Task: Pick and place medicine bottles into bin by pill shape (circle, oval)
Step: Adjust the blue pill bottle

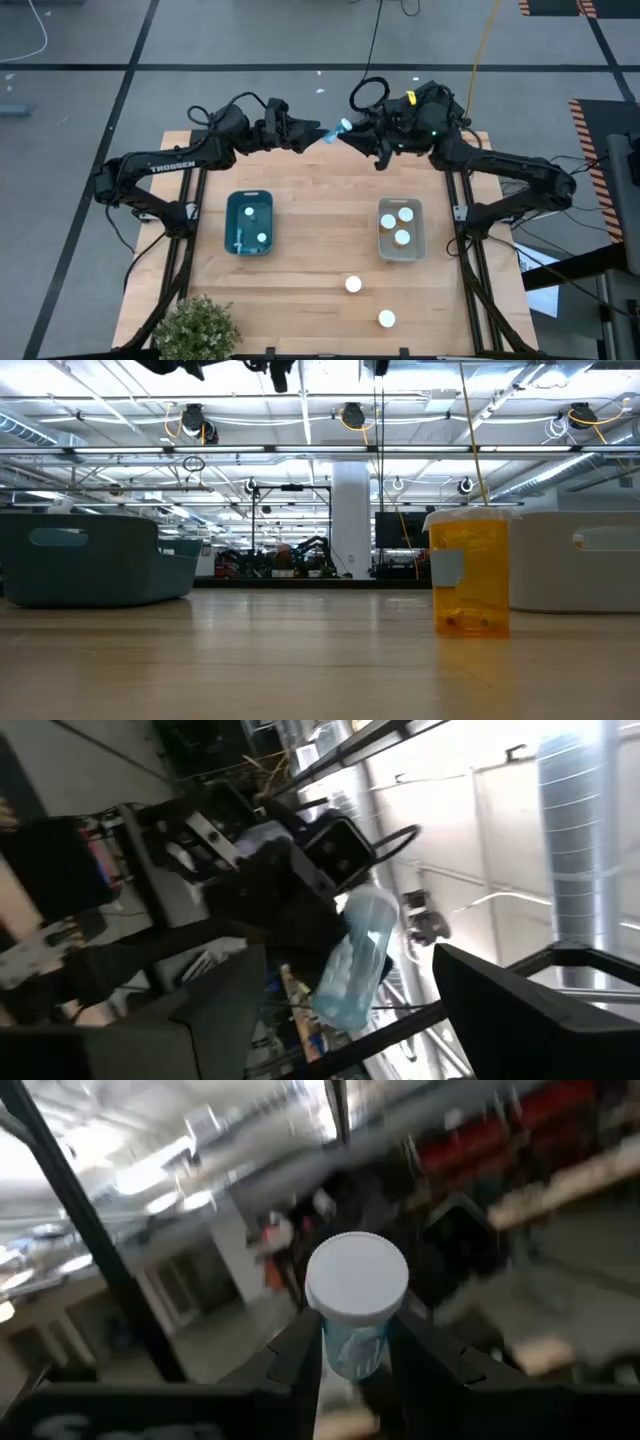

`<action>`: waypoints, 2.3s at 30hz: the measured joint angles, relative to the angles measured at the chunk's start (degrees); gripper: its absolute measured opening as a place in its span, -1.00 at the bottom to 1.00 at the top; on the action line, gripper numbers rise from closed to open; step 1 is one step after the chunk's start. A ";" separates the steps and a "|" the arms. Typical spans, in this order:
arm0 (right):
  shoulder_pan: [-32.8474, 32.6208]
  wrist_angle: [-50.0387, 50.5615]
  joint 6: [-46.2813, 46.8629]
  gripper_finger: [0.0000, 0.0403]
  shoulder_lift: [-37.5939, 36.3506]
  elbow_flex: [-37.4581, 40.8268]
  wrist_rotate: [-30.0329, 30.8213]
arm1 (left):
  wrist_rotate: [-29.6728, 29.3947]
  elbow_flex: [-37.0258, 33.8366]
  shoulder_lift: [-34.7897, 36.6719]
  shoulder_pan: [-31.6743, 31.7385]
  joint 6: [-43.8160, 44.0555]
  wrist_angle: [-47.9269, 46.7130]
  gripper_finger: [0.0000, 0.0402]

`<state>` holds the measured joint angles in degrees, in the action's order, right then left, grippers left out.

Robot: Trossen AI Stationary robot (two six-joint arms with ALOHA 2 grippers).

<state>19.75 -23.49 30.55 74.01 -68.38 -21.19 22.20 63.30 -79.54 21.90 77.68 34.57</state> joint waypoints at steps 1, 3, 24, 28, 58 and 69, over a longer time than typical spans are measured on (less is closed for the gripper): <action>0.31 3.31 0.12 -0.50 -1.04 0.00 -0.84 | 0.34 0.00 0.01 0.28 -0.26 -0.91 0.44; 0.95 9.33 0.27 -0.50 -2.68 0.00 -1.83 | 0.84 0.01 0.01 0.75 -0.88 -2.68 0.44; 1.66 21.16 6.29 -0.50 -3.26 0.02 -3.00 | -14.41 23.41 -2.81 -7.60 -55.90 -58.14 0.44; 1.66 20.99 5.53 -0.50 -3.25 0.02 -2.97 | -13.51 23.51 -5.68 -8.26 -57.84 -53.73 0.44; 1.70 21.75 1.41 -0.50 -3.25 0.02 -2.45 | -11.23 23.42 -10.39 -7.69 -53.31 -47.45 -0.50; 1.87 21.81 1.04 -0.50 -3.25 0.02 -2.42 | -11.58 23.42 -10.39 -7.75 -52.70 -47.62 -0.32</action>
<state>21.62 -1.68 31.59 70.76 -68.36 -23.60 10.62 86.72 -89.93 14.15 24.98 -13.05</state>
